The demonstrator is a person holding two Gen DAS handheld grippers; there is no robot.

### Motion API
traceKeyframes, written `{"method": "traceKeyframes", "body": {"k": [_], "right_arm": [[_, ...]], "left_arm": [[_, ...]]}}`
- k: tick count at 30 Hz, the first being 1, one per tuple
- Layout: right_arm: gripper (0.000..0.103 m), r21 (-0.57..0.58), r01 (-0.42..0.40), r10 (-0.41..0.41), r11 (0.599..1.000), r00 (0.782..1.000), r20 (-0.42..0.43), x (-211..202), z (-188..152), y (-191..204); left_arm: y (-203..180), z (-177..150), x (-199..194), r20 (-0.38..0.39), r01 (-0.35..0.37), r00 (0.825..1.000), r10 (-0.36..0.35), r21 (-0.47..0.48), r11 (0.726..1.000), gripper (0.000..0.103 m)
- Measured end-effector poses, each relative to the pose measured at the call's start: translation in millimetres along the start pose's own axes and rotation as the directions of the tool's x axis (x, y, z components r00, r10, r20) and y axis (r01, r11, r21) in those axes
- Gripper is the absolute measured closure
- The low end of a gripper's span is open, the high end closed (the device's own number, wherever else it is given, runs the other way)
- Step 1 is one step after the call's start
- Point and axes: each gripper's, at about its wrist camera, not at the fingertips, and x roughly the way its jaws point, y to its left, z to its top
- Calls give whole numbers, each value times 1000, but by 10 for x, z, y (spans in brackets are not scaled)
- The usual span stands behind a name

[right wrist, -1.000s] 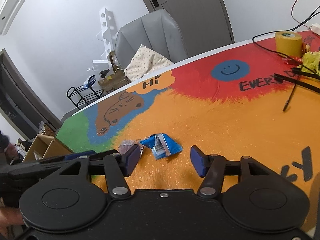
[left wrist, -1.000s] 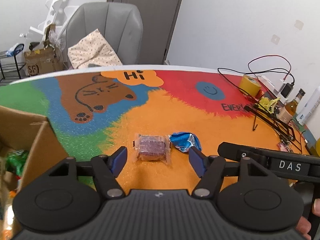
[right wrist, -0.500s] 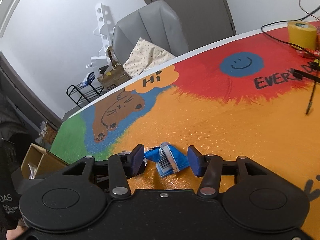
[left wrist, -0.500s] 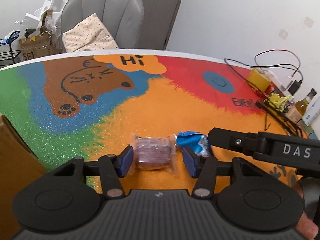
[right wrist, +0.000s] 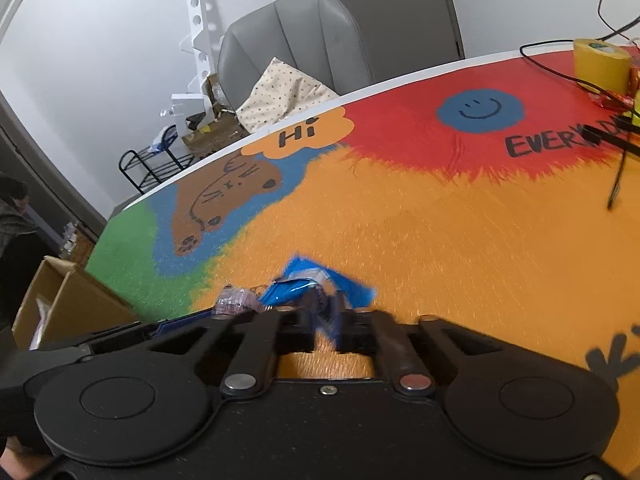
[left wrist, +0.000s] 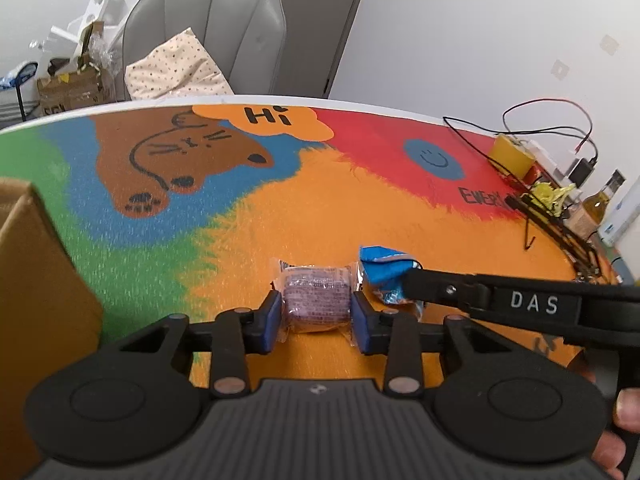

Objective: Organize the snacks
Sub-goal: 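Grasp the brown wrapped cake with the left gripper while the right grasps the blue packet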

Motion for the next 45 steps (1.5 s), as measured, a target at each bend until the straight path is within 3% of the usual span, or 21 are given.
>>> {"method": "traceKeyframes", "body": {"k": [10,12,13,18,20,22,33,41,45], "right_arm": [[102,12,18,-19,1000,998,55,-254,-157,17],[83,18,24,-25,1000,998,49,-209,-152,34],[67,17,42,-43,999,998,49,-178,-152,51],[56,30,43,-45,999,997,57,-63,-133,119],[34,16,64,-65,998,996,65,-27,-114,166],[29,1,96,-96,995,991,91,-7,-90,210],[31,21,145,-147,989,986,75,242,124,212],[71,-46,193,-190,980,980,56,299,45,214],[75,-11,145,-145,989,988,52,208,26,147]], "left_arm": [[-39,-195,-235,14,15,1000,-16,16,1000,70],[-27,-225,-260,22,7,1000,-7,12,1000,70],[-18,-237,-266,23,-1,1000,1,8,1000,70],[14,-277,-285,27,-14,1000,14,10,1000,70],[42,-261,-285,27,-15,1000,15,5,1000,70],[74,-228,-266,29,-20,999,20,0,1000,70],[152,-17,-100,28,-26,999,26,-13,1000,70],[165,25,-60,26,-22,999,22,-9,1000,70],[159,26,-63,24,-18,1000,18,-12,1000,70]]}}
